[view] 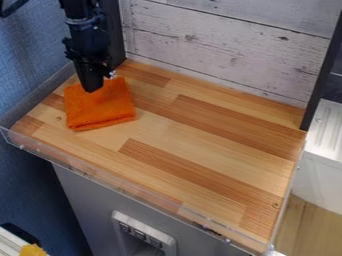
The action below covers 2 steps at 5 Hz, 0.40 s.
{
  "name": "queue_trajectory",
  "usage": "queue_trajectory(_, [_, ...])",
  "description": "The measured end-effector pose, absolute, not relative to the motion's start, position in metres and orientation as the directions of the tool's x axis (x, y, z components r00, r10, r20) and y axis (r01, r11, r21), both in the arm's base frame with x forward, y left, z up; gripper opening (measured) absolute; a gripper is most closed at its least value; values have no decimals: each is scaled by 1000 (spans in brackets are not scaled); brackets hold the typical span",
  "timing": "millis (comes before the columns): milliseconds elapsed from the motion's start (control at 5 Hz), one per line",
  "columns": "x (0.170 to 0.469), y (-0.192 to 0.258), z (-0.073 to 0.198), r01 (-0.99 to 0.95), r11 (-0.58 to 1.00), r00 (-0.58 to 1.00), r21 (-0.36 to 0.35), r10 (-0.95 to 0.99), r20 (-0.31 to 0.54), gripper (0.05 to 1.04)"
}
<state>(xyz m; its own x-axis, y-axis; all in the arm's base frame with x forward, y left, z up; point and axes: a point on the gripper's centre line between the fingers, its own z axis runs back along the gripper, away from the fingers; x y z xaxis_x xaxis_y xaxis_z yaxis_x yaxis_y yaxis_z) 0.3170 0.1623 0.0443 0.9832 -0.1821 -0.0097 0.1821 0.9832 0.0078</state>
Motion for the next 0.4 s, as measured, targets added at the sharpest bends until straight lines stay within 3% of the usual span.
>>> queue_trajectory(400, [316,162,31,187,982,982,1,-187,-9,58])
